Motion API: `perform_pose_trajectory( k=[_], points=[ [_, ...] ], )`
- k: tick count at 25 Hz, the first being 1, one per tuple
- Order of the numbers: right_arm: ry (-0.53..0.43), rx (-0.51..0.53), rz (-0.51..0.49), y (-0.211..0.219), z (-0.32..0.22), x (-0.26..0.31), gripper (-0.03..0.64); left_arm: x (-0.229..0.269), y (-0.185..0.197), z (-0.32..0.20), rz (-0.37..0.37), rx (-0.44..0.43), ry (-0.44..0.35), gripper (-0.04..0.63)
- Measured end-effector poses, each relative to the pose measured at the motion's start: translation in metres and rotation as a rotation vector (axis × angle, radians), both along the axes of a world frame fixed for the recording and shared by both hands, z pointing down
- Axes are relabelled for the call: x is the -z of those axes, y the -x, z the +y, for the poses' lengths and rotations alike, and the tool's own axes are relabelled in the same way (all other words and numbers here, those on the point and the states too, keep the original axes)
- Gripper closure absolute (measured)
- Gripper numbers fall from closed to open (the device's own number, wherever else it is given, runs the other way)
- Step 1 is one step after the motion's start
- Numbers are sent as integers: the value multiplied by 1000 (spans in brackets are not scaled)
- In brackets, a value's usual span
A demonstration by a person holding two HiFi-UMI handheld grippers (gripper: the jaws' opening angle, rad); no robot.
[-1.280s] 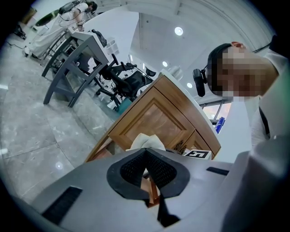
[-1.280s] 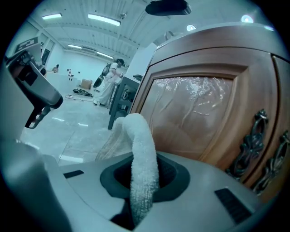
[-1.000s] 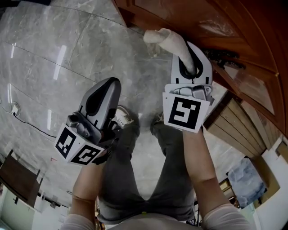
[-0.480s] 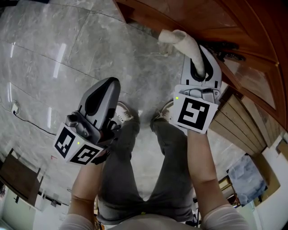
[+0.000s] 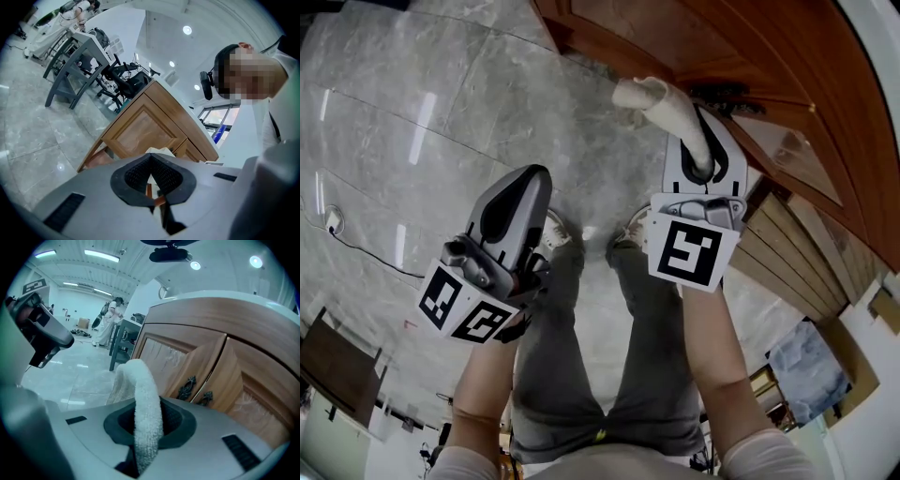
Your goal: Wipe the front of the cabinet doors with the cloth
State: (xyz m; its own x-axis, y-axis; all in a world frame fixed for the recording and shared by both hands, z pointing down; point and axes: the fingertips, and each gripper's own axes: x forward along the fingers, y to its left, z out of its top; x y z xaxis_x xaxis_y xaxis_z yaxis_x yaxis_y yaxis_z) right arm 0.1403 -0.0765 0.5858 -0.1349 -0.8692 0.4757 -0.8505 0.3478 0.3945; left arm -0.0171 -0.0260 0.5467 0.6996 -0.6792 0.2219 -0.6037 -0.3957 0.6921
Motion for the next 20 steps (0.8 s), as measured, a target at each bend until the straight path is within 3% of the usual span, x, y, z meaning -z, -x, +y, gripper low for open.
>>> perform_pose_trajectory(
  k=[20],
  points=[
    [22,134,52,35,18,175,546,171,26,-1,39,98,-28,580]
  ],
)
